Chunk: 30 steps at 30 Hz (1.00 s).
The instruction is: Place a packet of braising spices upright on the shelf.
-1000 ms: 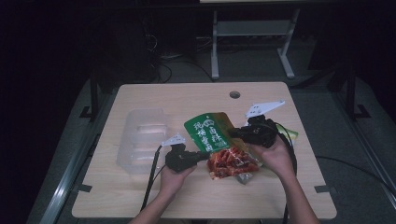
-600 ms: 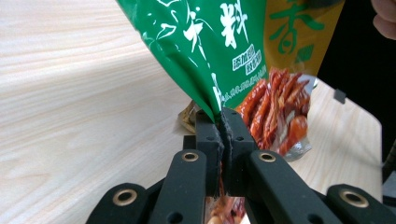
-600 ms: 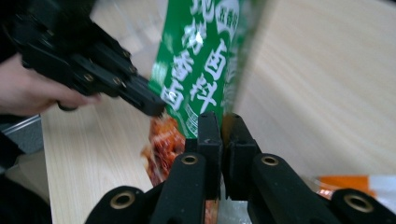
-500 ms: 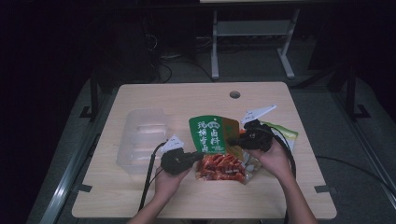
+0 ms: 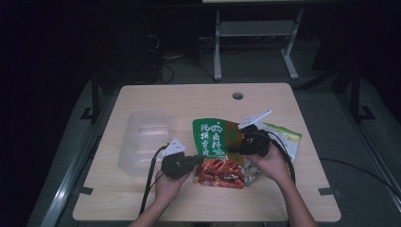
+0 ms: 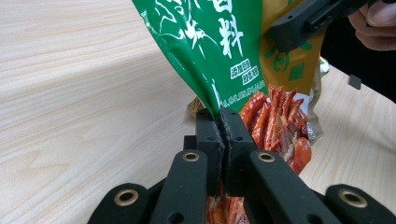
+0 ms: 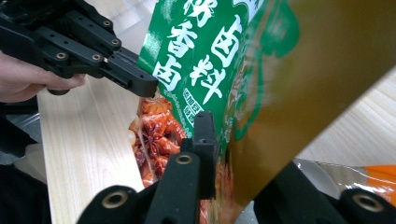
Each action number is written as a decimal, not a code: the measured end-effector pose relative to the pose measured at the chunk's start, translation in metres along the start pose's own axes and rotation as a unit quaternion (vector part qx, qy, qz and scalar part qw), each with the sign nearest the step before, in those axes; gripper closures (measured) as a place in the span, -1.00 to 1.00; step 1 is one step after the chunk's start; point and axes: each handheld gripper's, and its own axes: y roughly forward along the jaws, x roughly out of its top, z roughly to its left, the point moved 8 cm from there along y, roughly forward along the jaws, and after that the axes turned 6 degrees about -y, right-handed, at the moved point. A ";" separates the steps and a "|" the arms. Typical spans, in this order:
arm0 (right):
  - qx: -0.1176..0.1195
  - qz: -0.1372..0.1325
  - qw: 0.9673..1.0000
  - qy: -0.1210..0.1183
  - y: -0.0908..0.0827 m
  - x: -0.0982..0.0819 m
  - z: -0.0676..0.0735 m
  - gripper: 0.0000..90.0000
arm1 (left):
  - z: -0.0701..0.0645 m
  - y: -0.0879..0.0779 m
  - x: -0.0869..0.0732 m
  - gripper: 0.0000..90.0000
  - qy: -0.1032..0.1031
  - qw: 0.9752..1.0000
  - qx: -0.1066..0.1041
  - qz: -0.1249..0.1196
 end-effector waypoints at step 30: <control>0.006 -0.070 0.997 -0.014 -0.032 0.028 0.021 1.00 | -0.015 -0.026 -0.018 -0.22 0.042 0.999 0.013 0.018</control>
